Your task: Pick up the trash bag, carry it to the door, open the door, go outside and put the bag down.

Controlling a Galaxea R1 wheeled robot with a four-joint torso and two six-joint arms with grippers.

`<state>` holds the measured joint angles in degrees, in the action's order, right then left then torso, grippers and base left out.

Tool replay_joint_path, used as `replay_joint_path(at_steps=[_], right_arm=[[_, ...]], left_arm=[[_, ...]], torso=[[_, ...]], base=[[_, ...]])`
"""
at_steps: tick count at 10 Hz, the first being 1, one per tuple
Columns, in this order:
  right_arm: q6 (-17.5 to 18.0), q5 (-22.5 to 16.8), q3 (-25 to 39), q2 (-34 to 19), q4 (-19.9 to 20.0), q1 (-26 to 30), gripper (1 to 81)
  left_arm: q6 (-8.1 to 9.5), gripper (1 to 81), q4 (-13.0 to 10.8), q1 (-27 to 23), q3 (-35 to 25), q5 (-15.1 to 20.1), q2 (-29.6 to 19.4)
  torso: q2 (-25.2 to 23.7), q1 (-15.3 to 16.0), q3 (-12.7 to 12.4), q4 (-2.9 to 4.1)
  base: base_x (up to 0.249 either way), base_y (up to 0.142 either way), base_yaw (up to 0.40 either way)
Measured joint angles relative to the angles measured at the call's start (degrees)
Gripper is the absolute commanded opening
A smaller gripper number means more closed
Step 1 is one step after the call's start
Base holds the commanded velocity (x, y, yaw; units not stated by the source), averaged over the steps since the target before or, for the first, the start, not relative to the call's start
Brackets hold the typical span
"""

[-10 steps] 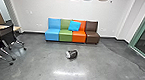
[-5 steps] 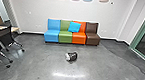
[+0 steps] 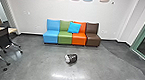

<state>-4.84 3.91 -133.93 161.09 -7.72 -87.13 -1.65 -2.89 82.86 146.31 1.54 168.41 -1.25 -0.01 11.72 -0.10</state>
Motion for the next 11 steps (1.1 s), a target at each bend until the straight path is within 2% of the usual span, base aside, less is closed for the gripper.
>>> replay_joint_path(at_steps=[11], right_arm=[[0.0,0.1,-0.1,0.2,0.0,0.2,81.1]], left_arm=[[-0.02,81.1,0.1,0.0,0.0,-0.1,0.0]], torso=[[0.0,0.0,0.0,0.00]], base=[[0.173,0.000,0.000]])
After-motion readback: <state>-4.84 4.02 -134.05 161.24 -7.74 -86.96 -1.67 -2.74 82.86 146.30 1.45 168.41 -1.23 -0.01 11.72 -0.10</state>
